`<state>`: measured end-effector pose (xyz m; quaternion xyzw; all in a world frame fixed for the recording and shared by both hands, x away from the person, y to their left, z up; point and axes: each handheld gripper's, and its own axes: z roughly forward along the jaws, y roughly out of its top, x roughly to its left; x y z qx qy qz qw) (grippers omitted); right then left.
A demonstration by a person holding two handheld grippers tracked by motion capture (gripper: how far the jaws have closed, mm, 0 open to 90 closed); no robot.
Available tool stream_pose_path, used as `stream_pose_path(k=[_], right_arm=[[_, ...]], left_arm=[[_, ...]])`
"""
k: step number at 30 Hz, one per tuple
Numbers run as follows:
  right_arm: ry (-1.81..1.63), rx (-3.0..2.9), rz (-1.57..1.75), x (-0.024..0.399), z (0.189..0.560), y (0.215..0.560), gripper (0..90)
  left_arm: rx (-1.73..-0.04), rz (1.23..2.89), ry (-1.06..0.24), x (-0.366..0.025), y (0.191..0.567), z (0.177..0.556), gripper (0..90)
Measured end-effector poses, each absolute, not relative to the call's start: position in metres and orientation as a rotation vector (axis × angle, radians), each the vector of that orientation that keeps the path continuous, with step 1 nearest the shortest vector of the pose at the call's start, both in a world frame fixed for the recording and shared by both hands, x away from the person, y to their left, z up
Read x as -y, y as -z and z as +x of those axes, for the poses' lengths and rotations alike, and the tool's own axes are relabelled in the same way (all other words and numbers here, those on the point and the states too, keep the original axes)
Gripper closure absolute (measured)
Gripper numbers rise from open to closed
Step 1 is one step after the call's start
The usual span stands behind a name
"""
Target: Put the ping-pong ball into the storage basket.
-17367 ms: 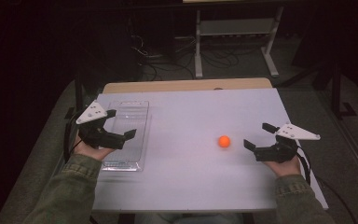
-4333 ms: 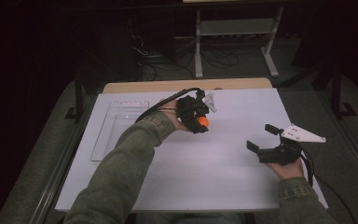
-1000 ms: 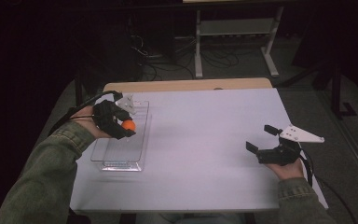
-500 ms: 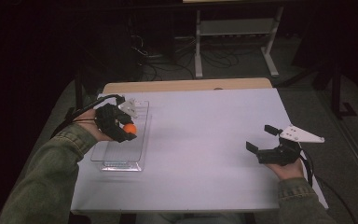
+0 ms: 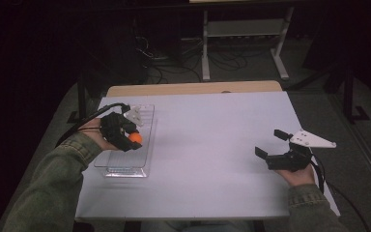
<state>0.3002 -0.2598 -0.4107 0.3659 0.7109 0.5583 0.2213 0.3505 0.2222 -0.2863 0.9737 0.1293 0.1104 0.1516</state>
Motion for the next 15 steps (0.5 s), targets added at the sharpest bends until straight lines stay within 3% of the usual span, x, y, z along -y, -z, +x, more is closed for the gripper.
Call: stream_pose_path(k=[15], right_arm=[[-1.538, -1.974, 1.007, 0.259, 0.3, 0.411, 0.0]], left_arm=[[-0.394, 2.795, -0.271, -0.225, 0.305, 0.355, 51.0]])
